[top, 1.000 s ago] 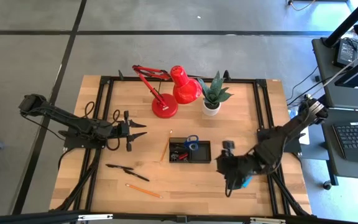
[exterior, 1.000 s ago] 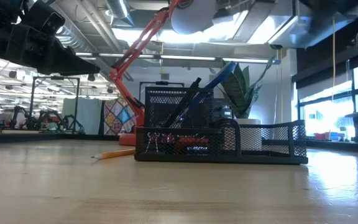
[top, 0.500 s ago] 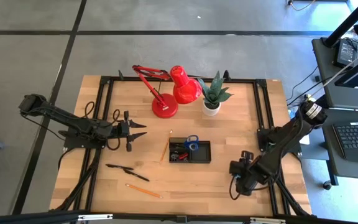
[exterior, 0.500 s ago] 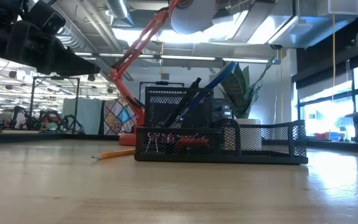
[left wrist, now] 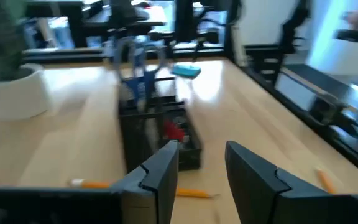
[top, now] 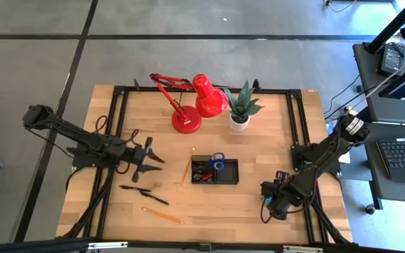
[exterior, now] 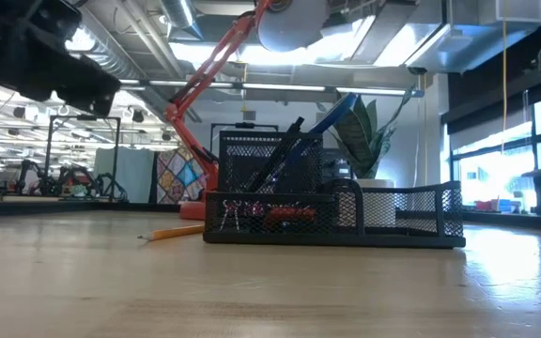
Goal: Pick and place office supplies into organizer
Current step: Put the sticky notes into the black desk organizer
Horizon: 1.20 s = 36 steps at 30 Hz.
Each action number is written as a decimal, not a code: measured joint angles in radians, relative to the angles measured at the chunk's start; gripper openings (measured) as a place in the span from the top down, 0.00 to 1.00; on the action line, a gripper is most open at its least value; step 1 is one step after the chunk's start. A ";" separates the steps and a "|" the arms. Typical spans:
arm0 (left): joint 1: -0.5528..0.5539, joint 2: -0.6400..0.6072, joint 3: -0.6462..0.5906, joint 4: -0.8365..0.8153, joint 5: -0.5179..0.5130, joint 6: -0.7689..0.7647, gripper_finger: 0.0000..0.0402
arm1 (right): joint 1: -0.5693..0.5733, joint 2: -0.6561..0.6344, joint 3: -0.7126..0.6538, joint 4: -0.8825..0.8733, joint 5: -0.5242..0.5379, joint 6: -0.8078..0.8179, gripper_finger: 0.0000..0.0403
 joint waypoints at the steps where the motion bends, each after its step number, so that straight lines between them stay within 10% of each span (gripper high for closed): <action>1: -0.016 0.000 0.000 0.004 0.001 0.009 0.68 | 0.000 0.007 0.000 0.008 0.006 -0.001 0.44; 16: -0.260 0.252 0.096 0.216 -0.186 0.123 0.68 | -0.003 0.153 0.075 0.119 0.151 -0.043 0.44; 36: -0.288 1.046 0.719 0.164 -0.265 0.285 0.68 | -0.153 0.277 0.099 0.581 0.241 -0.451 0.44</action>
